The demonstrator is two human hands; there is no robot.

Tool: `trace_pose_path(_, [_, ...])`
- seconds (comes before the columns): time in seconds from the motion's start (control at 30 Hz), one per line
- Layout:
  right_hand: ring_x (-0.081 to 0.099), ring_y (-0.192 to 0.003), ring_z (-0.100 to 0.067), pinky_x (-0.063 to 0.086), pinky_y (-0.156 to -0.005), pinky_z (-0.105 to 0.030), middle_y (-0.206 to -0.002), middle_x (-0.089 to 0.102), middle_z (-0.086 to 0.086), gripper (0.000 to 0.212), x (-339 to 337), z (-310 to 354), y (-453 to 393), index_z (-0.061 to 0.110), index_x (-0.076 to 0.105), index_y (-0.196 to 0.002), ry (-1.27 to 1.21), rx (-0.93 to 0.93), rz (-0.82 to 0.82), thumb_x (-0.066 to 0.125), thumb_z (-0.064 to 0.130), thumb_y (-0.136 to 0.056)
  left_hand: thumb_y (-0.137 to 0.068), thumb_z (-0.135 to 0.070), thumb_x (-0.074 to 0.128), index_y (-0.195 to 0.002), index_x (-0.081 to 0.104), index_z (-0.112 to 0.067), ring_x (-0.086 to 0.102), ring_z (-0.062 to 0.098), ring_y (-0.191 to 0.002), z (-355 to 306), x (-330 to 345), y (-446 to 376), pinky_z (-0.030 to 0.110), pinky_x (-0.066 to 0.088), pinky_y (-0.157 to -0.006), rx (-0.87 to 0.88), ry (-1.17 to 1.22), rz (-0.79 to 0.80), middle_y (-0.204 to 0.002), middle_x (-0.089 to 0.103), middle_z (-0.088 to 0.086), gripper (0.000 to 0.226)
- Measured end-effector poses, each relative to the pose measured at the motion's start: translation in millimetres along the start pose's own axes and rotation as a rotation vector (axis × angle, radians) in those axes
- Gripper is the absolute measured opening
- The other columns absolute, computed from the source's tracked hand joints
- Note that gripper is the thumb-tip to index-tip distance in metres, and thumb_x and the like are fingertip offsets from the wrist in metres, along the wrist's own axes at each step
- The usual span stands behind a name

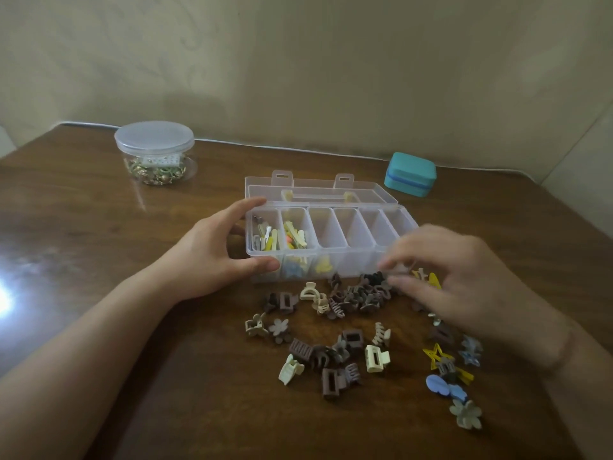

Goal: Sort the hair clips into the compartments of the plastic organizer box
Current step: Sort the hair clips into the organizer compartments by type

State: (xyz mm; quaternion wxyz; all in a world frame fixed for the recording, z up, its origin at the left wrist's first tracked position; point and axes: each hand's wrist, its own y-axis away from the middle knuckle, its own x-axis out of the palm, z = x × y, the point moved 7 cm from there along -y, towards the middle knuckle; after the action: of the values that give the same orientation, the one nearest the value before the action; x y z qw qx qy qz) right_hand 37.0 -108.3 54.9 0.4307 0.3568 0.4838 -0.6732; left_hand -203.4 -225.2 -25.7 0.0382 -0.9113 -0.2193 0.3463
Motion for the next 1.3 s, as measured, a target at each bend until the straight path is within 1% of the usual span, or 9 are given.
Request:
trace_pose_path(0.17, [0.055,-0.110,-0.017,0.045,-0.086,-0.027,-0.114,0.061,0.017,0.031,-5,-11,79,0.034,0.069,-0.100,0.048,-0.078,0.067,0.057,0.015,-0.079,-0.059,-0.070,0.073,-0.146,0.033,-0.049,0.054,-0.004,-0.118,2,0,0,0.033,0.048,-0.101,-0.004,-0.006,-0.004,-0.140,0.049,-0.018,0.098])
trace_pose_path(0.3, [0.046,-0.125,-0.021,0.038,-0.095,-0.025,-0.137,0.048,0.016,0.054,8,-24,117,0.045,0.062,-0.113,0.129,-0.048,0.170,0.066,0.012,-0.071,-0.060,-0.068,0.073,-0.144,0.034,-0.052,0.048,-0.021,-0.106,2,1,0,0.022,0.044,-0.094,-0.002,-0.017,-0.012,-0.135,0.045,-0.025,0.095])
trace_pose_path(0.43, [0.041,-0.132,-0.023,0.038,-0.097,-0.031,-0.144,0.041,0.014,0.031,17,-29,123,0.048,0.062,-0.116,0.120,-0.019,0.219,0.061,0.040,-0.086,-0.060,-0.066,0.074,-0.142,0.033,-0.056,0.048,-0.021,-0.104,3,1,0,0.018,0.042,-0.089,-0.008,-0.027,-0.014,-0.137,0.044,-0.025,0.092])
trace_pose_path(0.63, [0.043,-0.129,-0.020,0.048,-0.089,-0.038,-0.138,0.046,0.017,0.021,23,-28,113,0.042,0.069,-0.105,0.130,-0.052,0.174,0.058,0.052,-0.089,-0.060,-0.066,0.074,-0.143,0.034,-0.054,0.048,-0.025,-0.105,3,1,1,0.016,0.042,-0.090,-0.007,-0.016,-0.021,-0.134,0.046,-0.026,0.094])
trace_pose_path(0.87, [0.054,-0.117,-0.018,0.045,-0.093,-0.031,-0.118,0.061,0.016,0.015,4,-16,80,0.030,0.073,-0.095,-0.056,-0.021,-0.053,0.061,0.036,-0.088,-0.059,-0.070,0.074,-0.145,0.033,-0.051,0.050,-0.013,-0.113,2,0,1,0.032,0.046,-0.102,-0.009,-0.019,-0.013,-0.139,0.046,-0.022,0.096])
trace_pose_path(1.07, [0.060,-0.095,-0.001,0.046,-0.074,-0.017,-0.094,0.069,0.017,0.008,-7,-32,-14,0.029,0.073,-0.089,-0.289,0.239,-0.306,0.066,0.032,-0.085,-0.060,-0.070,0.075,-0.145,0.034,-0.050,0.050,-0.018,-0.115,1,0,2,0.029,0.046,-0.102,-0.002,-0.007,-0.008,-0.131,0.050,-0.030,0.097])
trace_pose_path(1.13, [0.059,-0.094,0.003,0.044,-0.074,-0.011,-0.095,0.069,0.015,0.006,6,-38,-46,0.025,0.074,-0.083,-0.287,0.295,-0.267,0.069,0.029,-0.083,-0.058,-0.074,0.074,-0.146,0.033,-0.050,0.049,-0.022,-0.113,0,-1,2,0.028,0.045,-0.101,-0.008,-0.008,-0.001,-0.129,0.047,-0.034,0.099])
trace_pose_path(1.23, [0.052,-0.112,-0.009,0.041,-0.098,-0.032,-0.106,0.064,0.017,0.009,31,-46,-75,0.031,0.072,-0.077,-0.121,0.348,-0.098,0.070,0.038,-0.082,-0.058,-0.073,0.073,-0.148,0.033,-0.046,0.051,-0.014,-0.117,-2,-1,2,0.033,0.046,-0.105,-0.016,-0.012,-0.001,-0.135,0.050,-0.024,0.102])
trace_pose_path(1.3, [0.046,-0.118,-0.013,0.037,-0.103,-0.041,-0.110,0.061,0.017,0.010,40,-47,-83,0.036,0.069,-0.075,-0.079,0.357,-0.017,0.070,0.042,-0.082,-0.059,-0.071,0.074,-0.148,0.033,-0.044,0.053,-0.008,-0.119,-3,-1,2,0.036,0.047,-0.105,-0.014,-0.008,0.001,-0.137,0.051,-0.020,0.102])
